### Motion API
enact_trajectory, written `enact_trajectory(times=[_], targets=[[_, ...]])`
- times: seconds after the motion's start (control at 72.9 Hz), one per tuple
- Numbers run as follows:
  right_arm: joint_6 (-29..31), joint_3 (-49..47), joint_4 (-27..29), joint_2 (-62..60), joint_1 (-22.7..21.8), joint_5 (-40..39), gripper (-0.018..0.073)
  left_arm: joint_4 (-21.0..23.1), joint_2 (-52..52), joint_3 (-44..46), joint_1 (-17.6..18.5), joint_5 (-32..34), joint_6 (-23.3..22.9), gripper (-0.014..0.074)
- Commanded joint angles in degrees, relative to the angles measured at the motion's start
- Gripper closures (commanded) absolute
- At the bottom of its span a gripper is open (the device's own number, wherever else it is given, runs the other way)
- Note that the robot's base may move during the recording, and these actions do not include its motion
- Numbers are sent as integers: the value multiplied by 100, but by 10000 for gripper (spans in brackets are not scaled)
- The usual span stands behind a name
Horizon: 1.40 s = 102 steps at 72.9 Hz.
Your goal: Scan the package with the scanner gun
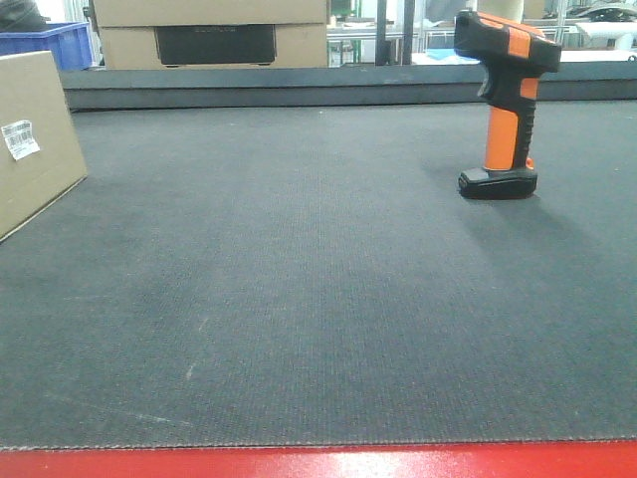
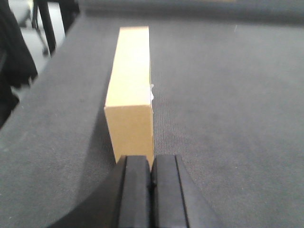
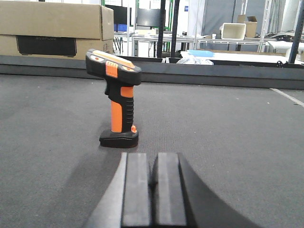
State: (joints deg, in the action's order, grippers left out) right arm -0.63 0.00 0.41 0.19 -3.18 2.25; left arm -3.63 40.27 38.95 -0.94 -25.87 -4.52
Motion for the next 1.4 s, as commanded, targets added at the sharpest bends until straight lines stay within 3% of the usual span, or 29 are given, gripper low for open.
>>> enact_trajectory(times=[0.0,0.233,0.316,0.398,0.467,0.576,0.659,0.906,0.974,1.029,1.207,1.304,1.386], targets=[[2,0,-41,-19,-7,-104,727,45,627,477,-1,-19,9,708],[2,0,-41,-19,-7,-104,727,56,2141,1646,-4,149,-101,708],[2,0,-41,-19,-7,-104,727,55,2675,2257,-27,-242,-348,708],[2,0,-41,-19,-7,-104,727,363,3196,2892,-206,-826,-319,708],[2,0,-41,-19,-7,-104,727,548,3631,3398,-380,-1350,-8,708],[2,0,-41,-19,-7,-104,727,1163,4171,3961,-616,-1825,865,708],[2,0,-41,-19,-7,-104,727,1505,4534,4236,-777,-1988,1155,708],[2,0,-41,-19,-7,-104,727,1018,4966,4367,-806,-1496,1180,701],[2,0,-41,-19,-7,-104,727,964,4979,4367,-806,-1469,1180,643],[2,0,-41,-19,-7,-104,727,964,4979,4367,-806,-1469,1180,545],[2,0,-41,-19,-7,-104,727,1019,5097,4367,-806,-1469,1180,143],[2,0,-41,-19,-7,-104,727,1106,5282,4367,-806,-1479,1180,45],[2,0,-41,-19,-7,-104,727,1106,5429,4367,-806,-1468,1180,31]])
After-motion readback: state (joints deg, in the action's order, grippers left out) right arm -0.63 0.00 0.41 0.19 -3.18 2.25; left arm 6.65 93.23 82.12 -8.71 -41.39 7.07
